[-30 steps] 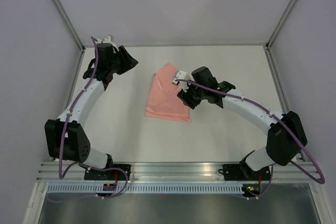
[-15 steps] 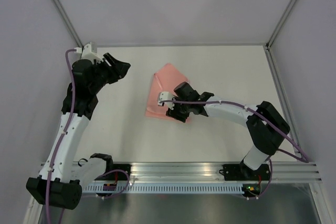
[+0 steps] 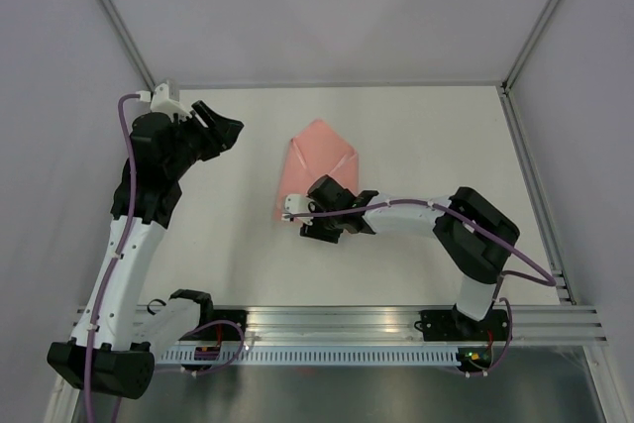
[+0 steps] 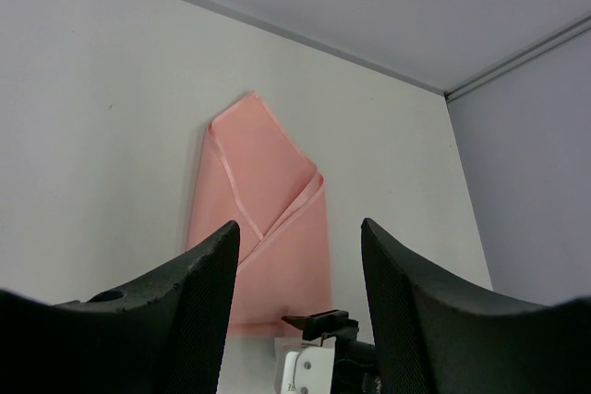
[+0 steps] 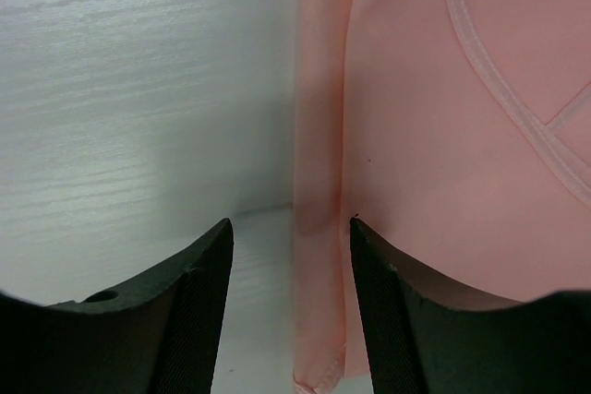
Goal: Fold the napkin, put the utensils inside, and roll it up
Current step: Roll the napkin with the utensil
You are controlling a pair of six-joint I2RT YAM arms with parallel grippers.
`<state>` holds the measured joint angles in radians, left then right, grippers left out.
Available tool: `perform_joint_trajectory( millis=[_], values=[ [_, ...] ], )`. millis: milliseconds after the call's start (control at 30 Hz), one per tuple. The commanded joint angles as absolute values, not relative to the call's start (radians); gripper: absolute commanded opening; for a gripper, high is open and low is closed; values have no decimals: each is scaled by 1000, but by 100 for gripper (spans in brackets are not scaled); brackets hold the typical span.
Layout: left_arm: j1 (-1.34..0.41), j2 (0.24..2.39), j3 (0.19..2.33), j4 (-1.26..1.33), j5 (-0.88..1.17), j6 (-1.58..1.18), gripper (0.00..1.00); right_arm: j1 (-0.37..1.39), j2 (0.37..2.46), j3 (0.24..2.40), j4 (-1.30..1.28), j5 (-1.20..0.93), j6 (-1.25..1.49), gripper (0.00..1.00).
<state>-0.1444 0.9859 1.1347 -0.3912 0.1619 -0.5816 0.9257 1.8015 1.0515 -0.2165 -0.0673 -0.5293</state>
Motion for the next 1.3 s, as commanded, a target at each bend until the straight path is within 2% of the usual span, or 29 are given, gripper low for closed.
perform_joint_trajectory(
  millis=[0, 233, 533, 1200, 1267],
  values=[
    [-146, 985, 1172, -403, 170, -546, 61, 927, 1830, 1074, -158, -6, -542, 60],
    [-146, 996, 1155, -399, 178, -543, 61, 927, 1850, 1098, -137, 45, -555, 61],
    [-146, 1019, 1157, -390, 212, -534, 61, 928, 1904, 1144, -199, -32, -572, 60],
    [-146, 993, 1031, -308, 268, -528, 60, 893, 1973, 1135, -268, -120, -600, 34],
    [-147, 988, 1020, -296, 278, -529, 60, 885, 1983, 1166, -316, -132, -601, 28]
  ],
)
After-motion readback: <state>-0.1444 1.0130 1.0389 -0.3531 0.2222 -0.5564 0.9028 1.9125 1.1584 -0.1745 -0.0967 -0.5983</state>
